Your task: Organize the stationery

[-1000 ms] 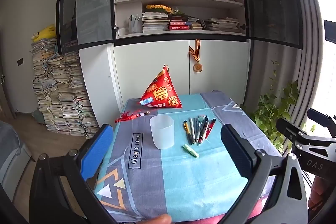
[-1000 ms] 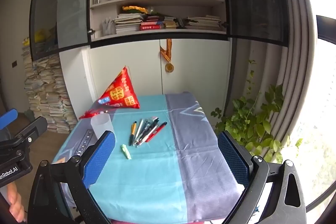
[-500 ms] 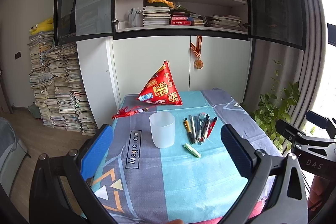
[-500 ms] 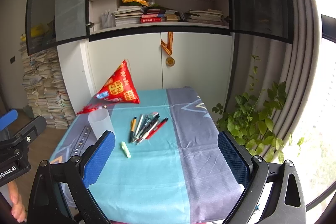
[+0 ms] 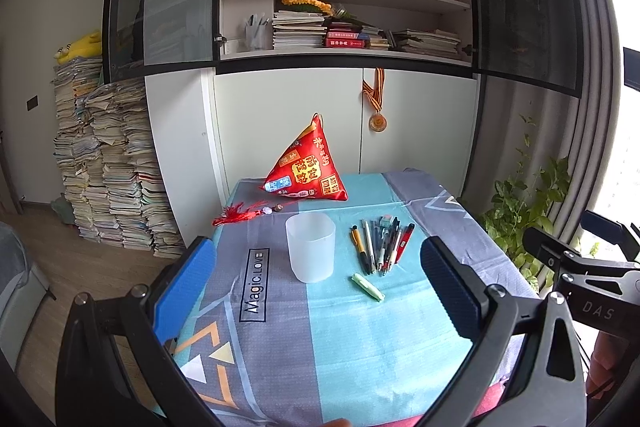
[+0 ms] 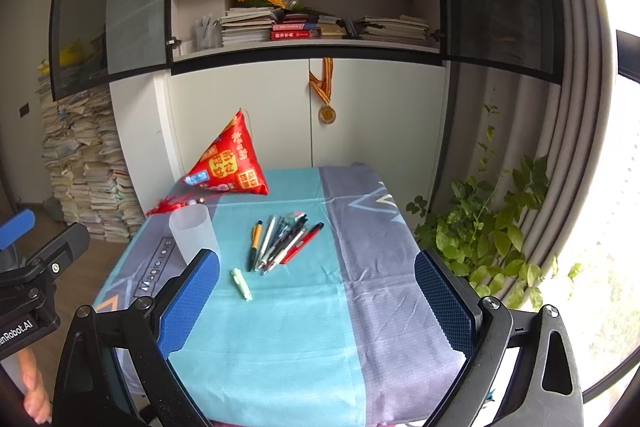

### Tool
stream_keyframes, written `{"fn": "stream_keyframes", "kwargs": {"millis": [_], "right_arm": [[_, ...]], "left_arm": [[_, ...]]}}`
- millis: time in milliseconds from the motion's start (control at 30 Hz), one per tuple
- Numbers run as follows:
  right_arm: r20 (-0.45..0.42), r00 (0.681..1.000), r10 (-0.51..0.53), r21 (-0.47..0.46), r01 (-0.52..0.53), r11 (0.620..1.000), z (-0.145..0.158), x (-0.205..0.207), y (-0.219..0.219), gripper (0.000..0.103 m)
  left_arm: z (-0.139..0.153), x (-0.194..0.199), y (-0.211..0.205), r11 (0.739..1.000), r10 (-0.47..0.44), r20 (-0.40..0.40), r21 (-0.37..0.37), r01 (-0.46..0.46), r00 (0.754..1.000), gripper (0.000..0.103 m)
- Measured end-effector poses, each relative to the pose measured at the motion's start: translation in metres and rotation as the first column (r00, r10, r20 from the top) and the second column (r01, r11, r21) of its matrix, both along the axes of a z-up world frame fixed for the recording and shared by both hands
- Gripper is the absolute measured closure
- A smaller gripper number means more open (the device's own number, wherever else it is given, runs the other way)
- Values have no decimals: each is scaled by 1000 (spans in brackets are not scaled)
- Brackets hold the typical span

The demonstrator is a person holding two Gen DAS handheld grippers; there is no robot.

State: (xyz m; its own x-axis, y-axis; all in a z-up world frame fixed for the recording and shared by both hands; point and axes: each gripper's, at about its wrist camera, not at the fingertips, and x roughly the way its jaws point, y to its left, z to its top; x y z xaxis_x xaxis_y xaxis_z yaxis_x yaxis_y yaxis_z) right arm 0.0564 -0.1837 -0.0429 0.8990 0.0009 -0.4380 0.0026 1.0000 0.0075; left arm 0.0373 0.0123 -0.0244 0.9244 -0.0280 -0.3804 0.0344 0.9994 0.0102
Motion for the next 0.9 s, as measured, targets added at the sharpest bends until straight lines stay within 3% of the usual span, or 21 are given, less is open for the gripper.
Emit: {"fn": "stream_keyframes", "kwargs": {"millis": [900], "right_arm": [[-31, 999, 5, 19, -4, 1000, -3, 11, -3, 5]], "left_arm": [[-8, 11, 2, 999, -35, -4, 5, 35, 999, 1]]}}
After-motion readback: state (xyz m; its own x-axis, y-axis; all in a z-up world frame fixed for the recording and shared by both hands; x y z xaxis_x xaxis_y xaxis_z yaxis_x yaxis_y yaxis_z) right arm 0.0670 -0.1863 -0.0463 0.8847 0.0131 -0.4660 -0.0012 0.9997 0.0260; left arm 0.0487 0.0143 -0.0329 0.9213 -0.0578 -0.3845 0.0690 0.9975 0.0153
